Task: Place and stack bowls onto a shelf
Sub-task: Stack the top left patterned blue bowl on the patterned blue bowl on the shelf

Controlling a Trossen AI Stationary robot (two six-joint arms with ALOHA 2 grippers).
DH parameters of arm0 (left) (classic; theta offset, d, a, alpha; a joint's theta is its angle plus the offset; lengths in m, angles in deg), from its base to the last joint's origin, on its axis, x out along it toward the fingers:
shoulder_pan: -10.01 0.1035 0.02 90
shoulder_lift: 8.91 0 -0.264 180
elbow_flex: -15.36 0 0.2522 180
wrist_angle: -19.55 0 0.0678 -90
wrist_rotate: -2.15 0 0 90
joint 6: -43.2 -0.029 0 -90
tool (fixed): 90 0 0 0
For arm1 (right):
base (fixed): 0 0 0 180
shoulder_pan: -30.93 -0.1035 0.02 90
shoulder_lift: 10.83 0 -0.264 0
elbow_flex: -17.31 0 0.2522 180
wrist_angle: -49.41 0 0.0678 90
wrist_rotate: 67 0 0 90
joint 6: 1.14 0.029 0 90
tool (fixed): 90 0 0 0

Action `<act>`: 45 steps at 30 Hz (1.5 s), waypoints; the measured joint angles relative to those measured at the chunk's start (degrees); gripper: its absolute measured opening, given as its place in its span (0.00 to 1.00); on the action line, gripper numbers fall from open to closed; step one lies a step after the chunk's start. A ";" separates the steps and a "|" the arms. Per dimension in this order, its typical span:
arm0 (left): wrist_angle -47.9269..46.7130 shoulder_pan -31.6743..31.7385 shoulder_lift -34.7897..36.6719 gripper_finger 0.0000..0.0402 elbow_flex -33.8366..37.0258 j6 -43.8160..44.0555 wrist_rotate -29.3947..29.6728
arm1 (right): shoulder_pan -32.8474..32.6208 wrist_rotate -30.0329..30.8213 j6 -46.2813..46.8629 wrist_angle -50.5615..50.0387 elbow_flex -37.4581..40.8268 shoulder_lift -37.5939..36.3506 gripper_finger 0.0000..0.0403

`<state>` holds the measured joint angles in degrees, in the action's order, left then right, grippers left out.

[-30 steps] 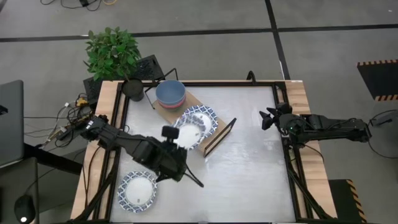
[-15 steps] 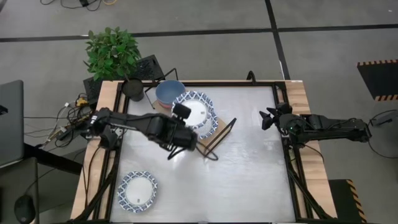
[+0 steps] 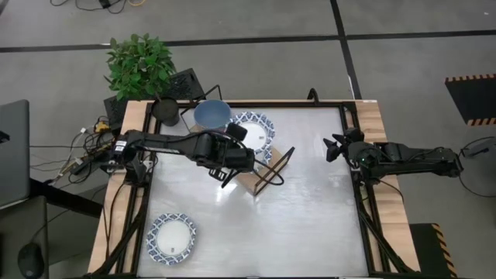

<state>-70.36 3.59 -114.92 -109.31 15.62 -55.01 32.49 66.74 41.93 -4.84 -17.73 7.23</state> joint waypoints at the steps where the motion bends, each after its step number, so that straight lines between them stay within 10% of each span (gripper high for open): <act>1: -0.44 0.00 -0.05 0.00 0.93 -0.09 -0.04 | -0.02 0.00 0.00 0.01 0.00 -0.01 0.64; 24: 11.72 -0.02 -0.04 0.00 17.26 -1.49 -2.42 | -0.02 -0.09 0.00 0.01 -0.02 0.00 0.64; 45: 15.66 -0.02 -0.02 0.00 18.54 -0.43 -6.83 | -0.01 -0.15 0.00 0.01 0.00 -0.01 0.64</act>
<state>-54.70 3.57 -114.95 -90.77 15.19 -61.85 32.48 66.59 41.93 -4.83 -17.73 7.22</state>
